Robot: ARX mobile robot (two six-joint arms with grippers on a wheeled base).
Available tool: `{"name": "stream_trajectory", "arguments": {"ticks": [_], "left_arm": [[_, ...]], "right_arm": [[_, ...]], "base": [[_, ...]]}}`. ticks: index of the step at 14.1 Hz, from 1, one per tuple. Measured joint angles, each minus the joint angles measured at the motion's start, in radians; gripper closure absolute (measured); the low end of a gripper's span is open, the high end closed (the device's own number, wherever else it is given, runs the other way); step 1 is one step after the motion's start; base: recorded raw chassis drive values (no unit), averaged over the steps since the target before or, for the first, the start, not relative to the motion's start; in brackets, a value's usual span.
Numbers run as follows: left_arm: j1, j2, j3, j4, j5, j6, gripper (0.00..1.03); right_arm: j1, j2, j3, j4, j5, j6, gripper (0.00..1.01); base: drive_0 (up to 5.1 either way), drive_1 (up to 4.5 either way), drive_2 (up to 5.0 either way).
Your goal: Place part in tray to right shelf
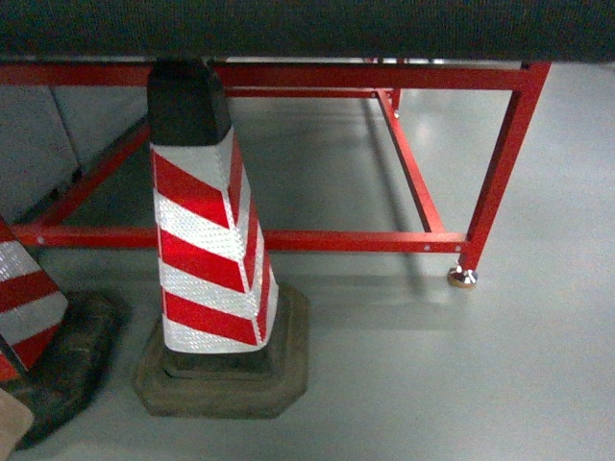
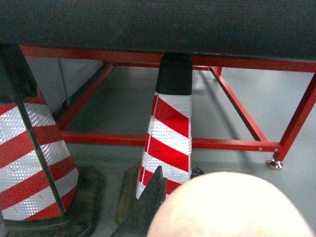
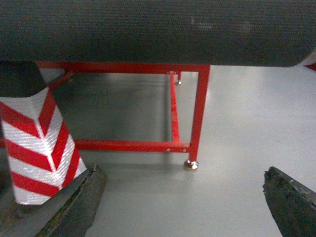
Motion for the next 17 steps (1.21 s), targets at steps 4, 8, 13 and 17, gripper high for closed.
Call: {"name": "stream_trajectory", "arguments": {"ticks": [4, 8, 13, 17], "left_arm": [[0.000, 0.000, 0.000, 0.000, 0.001, 0.001, 0.91], [0.000, 0.000, 0.000, 0.000, 0.001, 0.000, 0.91], [0.000, 0.000, 0.000, 0.000, 0.001, 0.000, 0.91], [0.000, 0.000, 0.000, 0.000, 0.001, 0.000, 0.91]], "right_arm": [[0.000, 0.000, 0.000, 0.000, 0.000, 0.000, 0.03], [0.000, 0.000, 0.000, -0.001, 0.000, 0.000, 0.03], [0.000, 0.000, 0.000, 0.000, 0.001, 0.000, 0.03], [0.000, 0.000, 0.000, 0.001, 0.001, 0.000, 0.03]], "base": [[0.0, 4.34, -4.3], [0.0, 4.34, -4.3], [0.0, 4.34, -4.3], [0.0, 2.17, -2.2]]}}
